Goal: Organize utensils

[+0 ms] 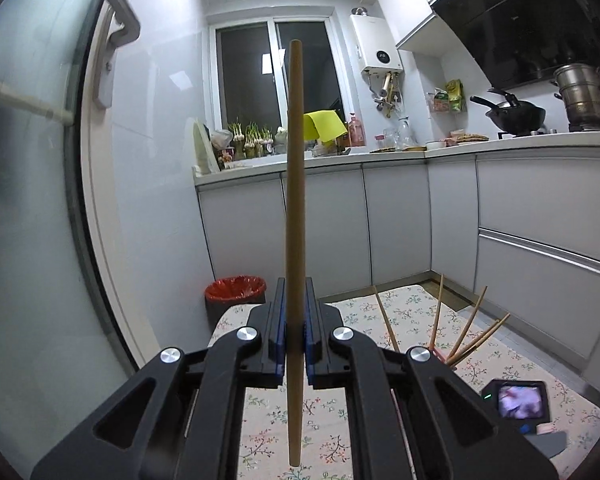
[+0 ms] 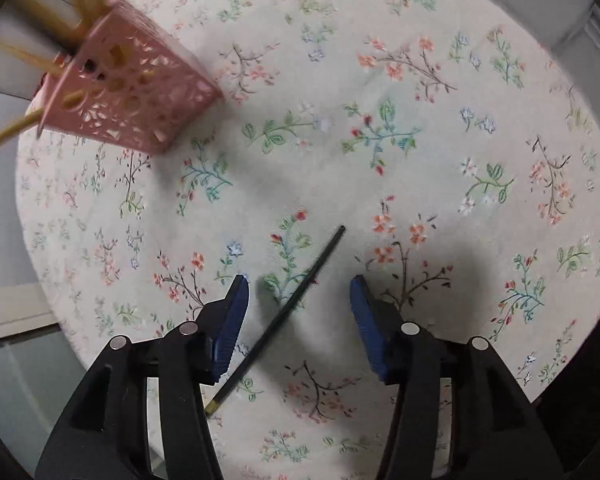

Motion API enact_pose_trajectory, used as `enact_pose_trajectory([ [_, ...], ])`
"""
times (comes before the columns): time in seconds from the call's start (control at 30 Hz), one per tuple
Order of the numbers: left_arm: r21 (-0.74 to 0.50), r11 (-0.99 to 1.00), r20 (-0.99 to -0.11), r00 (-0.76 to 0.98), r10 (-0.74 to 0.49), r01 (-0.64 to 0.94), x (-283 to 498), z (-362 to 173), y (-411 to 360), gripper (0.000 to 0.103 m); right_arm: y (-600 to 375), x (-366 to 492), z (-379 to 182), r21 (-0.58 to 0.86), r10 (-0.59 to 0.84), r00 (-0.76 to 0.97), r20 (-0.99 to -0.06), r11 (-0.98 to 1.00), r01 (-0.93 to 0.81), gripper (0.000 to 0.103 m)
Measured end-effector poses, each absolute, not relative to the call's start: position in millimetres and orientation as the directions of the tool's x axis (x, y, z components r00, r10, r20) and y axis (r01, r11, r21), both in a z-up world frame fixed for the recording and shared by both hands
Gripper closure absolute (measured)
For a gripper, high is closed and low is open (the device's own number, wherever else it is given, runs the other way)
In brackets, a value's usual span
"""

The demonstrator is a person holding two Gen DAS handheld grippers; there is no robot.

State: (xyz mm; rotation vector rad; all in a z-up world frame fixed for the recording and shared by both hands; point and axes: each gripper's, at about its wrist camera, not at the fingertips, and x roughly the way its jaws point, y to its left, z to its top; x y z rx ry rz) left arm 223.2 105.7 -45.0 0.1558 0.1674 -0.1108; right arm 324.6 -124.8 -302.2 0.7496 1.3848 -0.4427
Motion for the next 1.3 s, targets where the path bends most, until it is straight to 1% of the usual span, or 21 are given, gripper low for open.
enact_pose_trajectory([
  [0.03,0.144,0.982,-0.176,0.980,-0.095,0.121,222.1,-46.3,107.6,0.096,-114.9,326.7,-298.3,0.164,0.083,0.152,-0.985,0.720,0.674,0.060],
  [0.1,0.134,0.983,-0.182,0.978,-0.098,0.123,221.4,-46.9,109.7,0.096,-99.4,330.9,-293.4,0.069,-0.026,0.137,-0.990,0.764,0.641,0.088],
  [0.13,0.127,0.984,-0.182,0.978,-0.102,0.126,221.5,-46.6,111.0,0.096,-94.9,329.9,-290.5,0.034,-0.073,0.143,-0.987,0.777,0.629,0.088],
  [0.17,0.122,0.984,-0.182,0.978,-0.107,0.130,220.9,-46.1,111.7,0.096,-95.2,326.8,-288.9,0.047,-0.070,0.159,-0.985,0.775,0.630,0.091],
  [0.23,0.117,0.984,-0.182,0.977,-0.114,0.136,219.8,-45.6,110.6,0.096,-102.2,319.7,-285.7,0.095,-0.031,0.192,-0.981,0.785,0.612,0.096],
  [0.27,0.110,0.983,-0.188,0.974,-0.127,0.149,219.4,-45.8,109.0,0.096,-110.5,314.3,-284.8,0.144,0.012,0.217,-0.976,0.782,0.607,0.099],
  [0.3,0.100,0.981,-0.195,0.971,-0.142,0.163,219.5,-46.6,107.8,0.096,-120.8,307.8,-285.1,0.192,0.051,0.240,-0.969,0.767,0.612,0.100],
  [0.37,0.063,0.974,-0.223,0.954,-0.199,0.218,221.2,-47.6,103.5,0.096,-146.8,291.7,-279.4,0.253,0.074,0.301,-0.951,0.744,0.618,0.100],
  [0.43,0.012,0.960,-0.249,0.930,-0.269,0.281,222.5,-48.9,98.9,0.096,-168.0,277.3,-269.8,0.363,0.135,0.397,-0.908,0.728,0.582,0.100],
  [0.53,-0.088,0.923,-0.294,0.876,-0.383,0.374,228.2,-51.3,91.1,0.096,-192.3,249.5,-233.9,0.398,0.087,0.527,-0.845,0.761,0.512,0.100],
  [0.6,-0.100,0.911,-0.307,0.859,-0.411,0.400,230.0,-52.2,82.5,0.096,-205.6,233.4,-206.8,0.398,0.049,0.603,-0.796,0.794,0.460,0.100],
  [0.67,-0.127,0.897,-0.318,0.839,-0.441,0.423,233.9,-52.2,73.4,0.096,-232.5,225.9,-191.5,0.407,0.036,0.659,-0.752,0.811,0.420,0.100],
  [0.7,-0.144,0.891,-0.324,0.830,-0.454,0.431,237.2,-51.9,69.6,0.096,-238.9,216.1,-174.0,0.415,0.032,0.693,-0.720,0.820,0.394,0.100],
  [0.8,-0.160,0.889,-0.335,0.823,-0.459,0.430,245.9,-52.2,60.1,0.096,-249.7,200.5,-143.1,0.413,0.002,0.762,-0.648,0.842,0.348,0.100],
  [0.87,-0.158,0.892,-0.340,0.825,-0.452,0.424,254.5,-51.2,51.1,0.096,-254.3,187.7,-110.9,0.398,-0.038,0.813,-0.581,0.858,0.324,0.100],
  [0.93,-0.162,0.894,-0.334,0.829,-0.449,0.419,263.8,-48.8,43.6,0.096,-247.6,190.6,-91.9,0.392,-0.066,0.854,-0.516,0.868,0.304,0.100],
  [1.1,-0.144,0.906,-0.304,0.854,-0.422,0.397,292.2,-38.4,21.5,0.096,-269.6,193.6,-15.8,0.392,-0.088,0.934,-0.347,0.891,0.229,0.100],
  [1.2,-0.122,0.917,-0.279,0.874,-0.398,0.379,314.6,-33.5,4.6,0.096,-281.7,209.7,16.2,0.396,-0.074,0.952,-0.297,0.898,0.193,0.100],
  [1.3,-0.111,0.925,-0.283,0.881,-0.380,0.364,333.2,-37.1,-8.5,0.096,-290.9,232.0,36.4,0.411,-0.051,0.962,-0.268,0.897,0.162,0.100],
])
